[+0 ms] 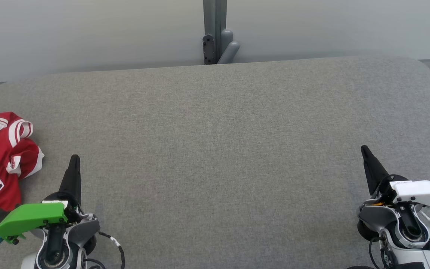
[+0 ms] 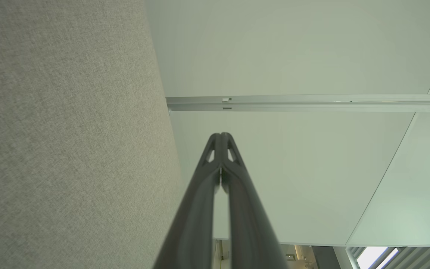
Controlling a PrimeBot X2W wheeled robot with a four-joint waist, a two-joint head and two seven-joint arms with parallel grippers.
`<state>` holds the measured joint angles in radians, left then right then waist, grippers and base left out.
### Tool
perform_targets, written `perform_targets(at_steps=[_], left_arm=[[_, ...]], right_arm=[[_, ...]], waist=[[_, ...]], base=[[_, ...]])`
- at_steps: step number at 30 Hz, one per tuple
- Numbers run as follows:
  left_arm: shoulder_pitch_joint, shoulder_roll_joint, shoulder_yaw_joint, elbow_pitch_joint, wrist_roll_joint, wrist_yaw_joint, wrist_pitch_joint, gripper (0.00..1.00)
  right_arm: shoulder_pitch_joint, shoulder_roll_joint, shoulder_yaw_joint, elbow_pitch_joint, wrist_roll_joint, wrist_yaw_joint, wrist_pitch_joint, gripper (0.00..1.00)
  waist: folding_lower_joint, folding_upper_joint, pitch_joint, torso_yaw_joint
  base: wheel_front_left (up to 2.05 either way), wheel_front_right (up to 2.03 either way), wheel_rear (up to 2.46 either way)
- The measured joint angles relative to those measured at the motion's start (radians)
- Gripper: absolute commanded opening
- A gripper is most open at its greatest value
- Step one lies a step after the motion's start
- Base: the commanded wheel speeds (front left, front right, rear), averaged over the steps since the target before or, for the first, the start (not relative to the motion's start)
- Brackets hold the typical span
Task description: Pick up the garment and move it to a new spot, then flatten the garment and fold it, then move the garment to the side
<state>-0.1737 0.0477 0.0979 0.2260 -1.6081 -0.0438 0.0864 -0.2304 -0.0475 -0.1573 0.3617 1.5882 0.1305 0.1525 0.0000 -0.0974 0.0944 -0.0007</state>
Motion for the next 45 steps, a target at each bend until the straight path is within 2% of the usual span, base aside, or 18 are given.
perform_targets(at_steps=[36, 37, 45], left_arm=[[0.000, 0.000, 0.000, 0.000, 0.000, 0.000, 0.000, 0.00], [0.000, 0.000, 0.000, 0.000, 0.000, 0.000, 0.000, 1.00], [0.035, -0.004, -0.012, 0.040, 0.012, 0.000, -0.018, 1.00]], right_arm=[[0.000, 0.000, 0.000, 0.000, 0.000, 0.000, 0.000, 0.00], [0.000, 0.000, 0.000, 0.000, 0.000, 0.000, 0.000, 1.00], [0.037, 0.010, 0.014, 0.025, -0.010, 0.000, -0.016, 1.00]], waist=[[0.0000, 0.0000, 0.000, 0.000], [0.0000, 0.0000, 0.000, 0.000], [0.0000, 0.0010, 0.000, 0.000]], base=[[0.00, 0.00, 0.00], [0.00, 0.00, 0.00], [0.00, 0.00, 0.00]])
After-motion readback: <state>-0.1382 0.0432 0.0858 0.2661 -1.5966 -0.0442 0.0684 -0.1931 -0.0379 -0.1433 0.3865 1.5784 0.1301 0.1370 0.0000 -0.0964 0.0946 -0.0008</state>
